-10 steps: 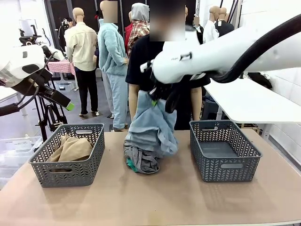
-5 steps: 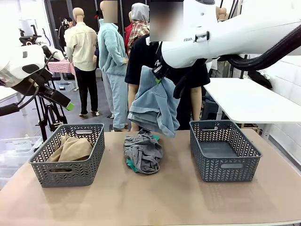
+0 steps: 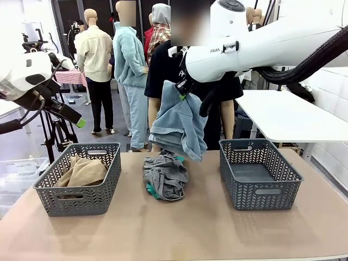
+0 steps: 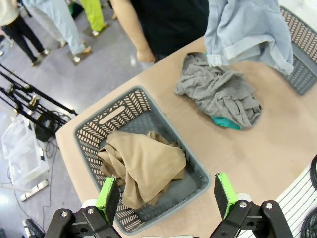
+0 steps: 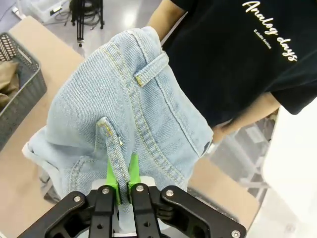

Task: Sort the tops and bottoms.
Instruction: Sort the clothes according to human instructions.

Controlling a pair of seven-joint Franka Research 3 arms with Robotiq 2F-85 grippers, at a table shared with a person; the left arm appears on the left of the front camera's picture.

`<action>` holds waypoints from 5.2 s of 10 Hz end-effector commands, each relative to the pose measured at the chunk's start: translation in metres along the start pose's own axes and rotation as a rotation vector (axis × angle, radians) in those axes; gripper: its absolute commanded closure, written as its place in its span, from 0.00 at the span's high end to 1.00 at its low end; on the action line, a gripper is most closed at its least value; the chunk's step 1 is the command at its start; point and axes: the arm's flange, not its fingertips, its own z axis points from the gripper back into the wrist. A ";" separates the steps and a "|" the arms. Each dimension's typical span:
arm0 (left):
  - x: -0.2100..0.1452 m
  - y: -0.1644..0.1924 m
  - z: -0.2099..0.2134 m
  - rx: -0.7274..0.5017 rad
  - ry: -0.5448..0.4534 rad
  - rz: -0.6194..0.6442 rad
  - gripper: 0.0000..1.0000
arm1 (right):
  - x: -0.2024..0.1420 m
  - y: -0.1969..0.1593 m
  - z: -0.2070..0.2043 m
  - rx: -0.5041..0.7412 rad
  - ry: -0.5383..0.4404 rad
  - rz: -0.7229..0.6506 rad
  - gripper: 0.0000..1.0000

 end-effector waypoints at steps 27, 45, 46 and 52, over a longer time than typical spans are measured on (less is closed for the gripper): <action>-0.001 0.000 0.000 -0.006 -0.001 0.000 1.00 | 0.002 -0.010 0.019 0.009 -0.029 -0.022 0.00; -0.001 0.000 0.000 -0.006 -0.001 0.000 1.00 | -0.179 -0.154 0.058 -0.228 0.230 -0.527 0.00; -0.001 0.000 0.000 -0.006 -0.001 0.000 1.00 | -0.175 -0.161 0.069 -0.260 0.197 -0.505 0.00; -0.001 0.000 0.000 -0.006 -0.001 0.000 1.00 | -0.181 -0.158 0.031 -0.269 0.358 -0.464 0.00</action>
